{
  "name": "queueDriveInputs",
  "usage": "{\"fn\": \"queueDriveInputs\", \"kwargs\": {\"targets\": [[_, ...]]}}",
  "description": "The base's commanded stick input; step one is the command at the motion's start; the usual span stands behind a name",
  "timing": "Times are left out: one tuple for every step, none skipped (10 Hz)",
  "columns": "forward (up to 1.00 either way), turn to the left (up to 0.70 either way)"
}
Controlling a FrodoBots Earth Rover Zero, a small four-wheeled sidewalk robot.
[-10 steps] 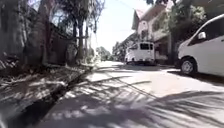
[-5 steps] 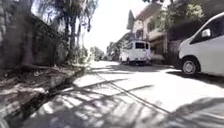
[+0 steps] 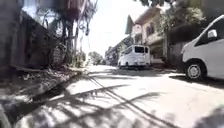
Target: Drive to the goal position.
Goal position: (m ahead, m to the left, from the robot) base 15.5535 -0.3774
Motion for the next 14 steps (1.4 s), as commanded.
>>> {"fn": "queueDriveInputs", "kwargs": {"targets": [[1.0,0.14],[1.0,0.18],[1.0,0.1],[1.0,0.03],[1.0,0.04],[1.0,0.04],[1.0,0.04],[1.0,0.07],[1.0,0.1],[1.0,0.08],[1.0,0.04],[1.0,0.04],[1.0,0.04],[1.0,0.09]]}}
